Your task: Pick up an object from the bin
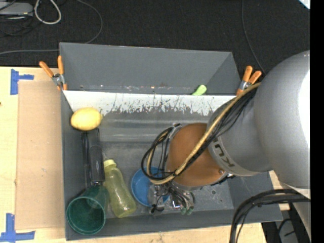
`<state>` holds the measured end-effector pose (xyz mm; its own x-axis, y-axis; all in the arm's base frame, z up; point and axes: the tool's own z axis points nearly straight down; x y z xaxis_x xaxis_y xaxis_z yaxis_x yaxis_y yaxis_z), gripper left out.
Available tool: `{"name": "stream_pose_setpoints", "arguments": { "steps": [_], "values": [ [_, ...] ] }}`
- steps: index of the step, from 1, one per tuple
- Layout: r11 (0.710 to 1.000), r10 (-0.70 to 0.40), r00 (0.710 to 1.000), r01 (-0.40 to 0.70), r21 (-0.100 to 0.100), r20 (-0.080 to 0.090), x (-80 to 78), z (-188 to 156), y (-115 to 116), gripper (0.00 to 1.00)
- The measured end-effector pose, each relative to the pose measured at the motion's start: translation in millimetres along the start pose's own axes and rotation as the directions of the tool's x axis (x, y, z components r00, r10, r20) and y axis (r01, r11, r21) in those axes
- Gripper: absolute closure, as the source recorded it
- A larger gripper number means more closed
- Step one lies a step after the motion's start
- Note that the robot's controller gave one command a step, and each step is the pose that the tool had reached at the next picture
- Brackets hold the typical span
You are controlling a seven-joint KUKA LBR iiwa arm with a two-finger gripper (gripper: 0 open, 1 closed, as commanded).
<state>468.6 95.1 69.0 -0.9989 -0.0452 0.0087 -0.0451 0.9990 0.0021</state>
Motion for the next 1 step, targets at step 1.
{"name": "stream_pose_setpoints", "arguments": {
  "steps": [1],
  "values": [
    [1.0,-0.015,1.0,0.015,0.001,-0.001,-5.0,0.0,7.5,1.0]
  ]
}}
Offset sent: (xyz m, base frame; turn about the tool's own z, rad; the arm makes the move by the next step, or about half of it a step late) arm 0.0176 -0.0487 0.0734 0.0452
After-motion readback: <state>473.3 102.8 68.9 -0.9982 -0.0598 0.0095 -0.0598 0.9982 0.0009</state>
